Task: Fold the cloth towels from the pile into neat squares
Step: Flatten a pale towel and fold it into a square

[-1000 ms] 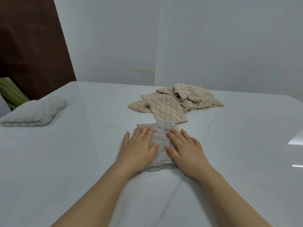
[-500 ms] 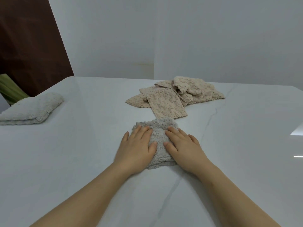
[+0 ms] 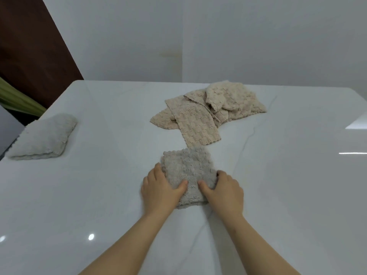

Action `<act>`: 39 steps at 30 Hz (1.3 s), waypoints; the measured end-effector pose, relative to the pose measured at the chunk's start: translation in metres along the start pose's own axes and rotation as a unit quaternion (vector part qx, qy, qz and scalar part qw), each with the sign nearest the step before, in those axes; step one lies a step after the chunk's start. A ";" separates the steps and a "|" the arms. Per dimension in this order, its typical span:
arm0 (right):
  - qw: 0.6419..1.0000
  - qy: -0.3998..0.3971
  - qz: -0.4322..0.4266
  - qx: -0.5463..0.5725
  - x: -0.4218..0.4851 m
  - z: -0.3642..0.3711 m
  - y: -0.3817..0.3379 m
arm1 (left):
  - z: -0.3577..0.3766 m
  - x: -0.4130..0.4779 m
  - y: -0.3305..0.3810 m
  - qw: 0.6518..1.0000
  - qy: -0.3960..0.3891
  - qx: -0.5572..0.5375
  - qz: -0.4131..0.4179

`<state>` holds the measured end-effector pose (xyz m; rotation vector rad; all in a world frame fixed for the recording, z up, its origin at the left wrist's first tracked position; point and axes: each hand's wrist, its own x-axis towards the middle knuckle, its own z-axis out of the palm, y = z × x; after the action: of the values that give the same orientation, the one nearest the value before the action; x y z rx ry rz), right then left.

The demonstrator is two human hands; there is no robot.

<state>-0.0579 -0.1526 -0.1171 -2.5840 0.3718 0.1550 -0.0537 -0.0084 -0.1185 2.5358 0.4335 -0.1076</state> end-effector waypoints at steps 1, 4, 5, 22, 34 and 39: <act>1.000 -0.016 0.012 0.007 -0.003 -0.003 -0.001 | -0.004 -0.003 0.002 0.999 -0.023 -0.011 -0.024; 0.996 -0.066 0.038 0.037 -0.012 -0.012 0.001 | -0.017 -0.006 0.006 0.982 -0.138 -0.086 -0.094; 0.994 -0.077 0.048 0.054 -0.014 -0.014 0.003 | -0.020 -0.005 0.007 0.966 -0.178 -0.143 -0.120; 0.906 -0.021 0.135 0.401 0.034 -0.120 0.158 | 0.057 -0.035 0.187 0.892 -0.264 -0.363 -0.052; 0.902 0.011 0.124 0.413 0.114 -0.241 0.343 | 0.184 -0.077 0.379 0.925 -0.252 -0.283 0.013; 0.900 0.053 0.153 0.406 0.141 -0.277 0.399 | 0.220 -0.082 0.447 0.924 -0.287 -0.250 0.037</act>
<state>-0.0292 -0.6575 -0.0969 -1.6997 0.7101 -0.0350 0.0183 -0.5046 -0.0591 1.8941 0.1050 -0.6129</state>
